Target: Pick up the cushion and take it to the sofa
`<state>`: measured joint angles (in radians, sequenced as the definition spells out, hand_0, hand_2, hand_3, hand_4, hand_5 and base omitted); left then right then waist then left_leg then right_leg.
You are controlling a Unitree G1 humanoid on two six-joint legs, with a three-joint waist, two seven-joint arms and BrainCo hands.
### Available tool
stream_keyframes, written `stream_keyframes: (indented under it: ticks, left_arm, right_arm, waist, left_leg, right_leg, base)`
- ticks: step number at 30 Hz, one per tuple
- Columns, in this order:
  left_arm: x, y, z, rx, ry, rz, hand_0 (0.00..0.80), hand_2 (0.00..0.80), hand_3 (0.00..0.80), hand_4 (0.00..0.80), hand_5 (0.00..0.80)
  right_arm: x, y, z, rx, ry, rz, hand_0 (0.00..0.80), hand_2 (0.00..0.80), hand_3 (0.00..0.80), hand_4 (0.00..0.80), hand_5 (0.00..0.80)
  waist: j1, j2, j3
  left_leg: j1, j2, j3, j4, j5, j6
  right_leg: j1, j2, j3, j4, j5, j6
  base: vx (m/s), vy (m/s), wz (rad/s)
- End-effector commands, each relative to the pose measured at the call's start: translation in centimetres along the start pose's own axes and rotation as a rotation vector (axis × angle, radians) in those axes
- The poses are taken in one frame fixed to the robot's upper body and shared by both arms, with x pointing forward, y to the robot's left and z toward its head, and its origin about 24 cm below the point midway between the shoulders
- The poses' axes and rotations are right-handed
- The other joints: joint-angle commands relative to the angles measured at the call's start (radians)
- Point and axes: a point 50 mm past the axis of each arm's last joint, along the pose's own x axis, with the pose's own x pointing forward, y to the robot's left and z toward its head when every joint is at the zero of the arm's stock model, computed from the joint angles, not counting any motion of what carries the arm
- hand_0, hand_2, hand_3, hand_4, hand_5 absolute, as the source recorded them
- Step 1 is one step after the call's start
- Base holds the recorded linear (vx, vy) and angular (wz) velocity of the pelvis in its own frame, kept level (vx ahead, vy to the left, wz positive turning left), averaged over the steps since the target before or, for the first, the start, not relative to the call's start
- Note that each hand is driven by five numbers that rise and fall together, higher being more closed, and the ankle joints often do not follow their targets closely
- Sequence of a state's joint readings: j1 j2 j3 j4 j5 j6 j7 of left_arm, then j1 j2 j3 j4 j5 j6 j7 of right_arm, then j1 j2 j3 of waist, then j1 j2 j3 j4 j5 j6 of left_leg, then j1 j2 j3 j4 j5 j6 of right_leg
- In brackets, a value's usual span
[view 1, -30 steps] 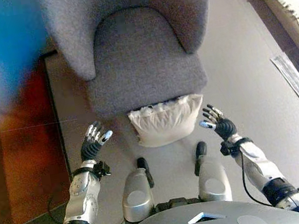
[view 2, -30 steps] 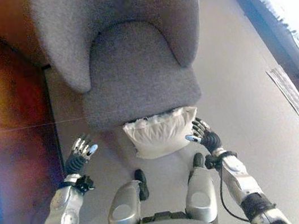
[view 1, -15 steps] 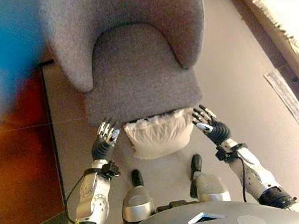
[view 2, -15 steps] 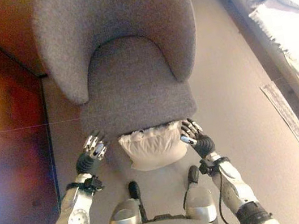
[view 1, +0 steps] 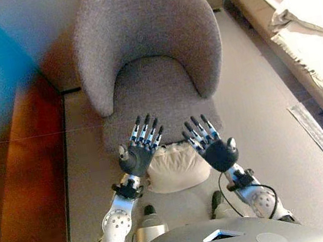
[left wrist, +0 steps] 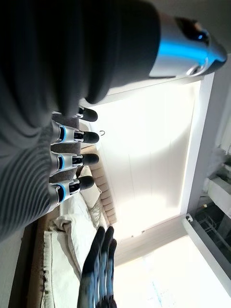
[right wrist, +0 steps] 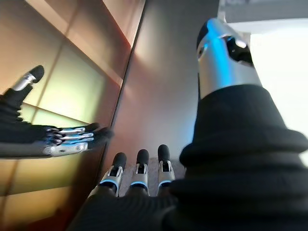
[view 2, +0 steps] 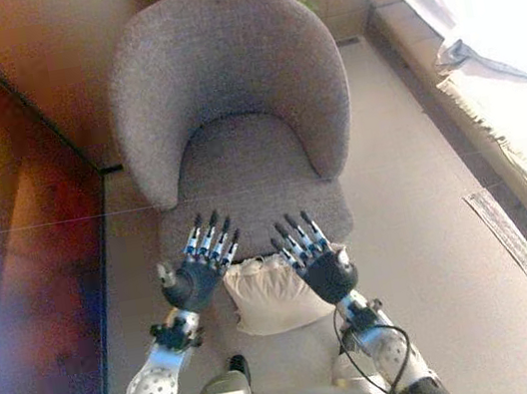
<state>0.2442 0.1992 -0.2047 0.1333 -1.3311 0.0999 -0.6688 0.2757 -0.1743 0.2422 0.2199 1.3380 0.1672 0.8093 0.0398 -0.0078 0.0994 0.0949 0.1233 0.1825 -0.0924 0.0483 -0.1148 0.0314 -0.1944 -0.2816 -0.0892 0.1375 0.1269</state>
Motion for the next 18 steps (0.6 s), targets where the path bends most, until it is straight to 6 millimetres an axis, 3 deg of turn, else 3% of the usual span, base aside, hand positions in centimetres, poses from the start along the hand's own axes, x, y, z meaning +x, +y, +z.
stream_keyframes:
  ticks: [1,18]
  left_arm:
    - [1.53,-1.88,1.08,0.003,-0.034,-0.118,0.0,0.0,0.0,0.0,0.0]
    - [0.99,-2.04,0.76,0.009,-0.019,-0.101,0.0,0.0,0.0,0.0,0.0]
  right_arm:
    - [2.7,2.09,0.78,0.003,-0.043,0.184,0.0,0.0,0.0,0.0,0.0]
    - [2.36,2.04,0.52,-0.012,-0.026,0.165,0.0,0.0,0.0,0.0,0.0]
  waist:
    - [-0.002,-0.02,0.013]
    - [0.0,-0.019,0.003]
  left_leg:
    - [-0.008,0.004,0.02,0.041,-0.061,0.025]
    - [0.001,-0.005,0.022,0.031,-0.066,0.031]
  right_leg:
    - [0.034,-0.04,0.004,0.023,-0.07,0.063]
    - [0.034,-0.044,0.003,0.017,-0.066,0.068]
  base:
    - [0.0,0.0,0.0]
    - [0.0,0.0,0.0]
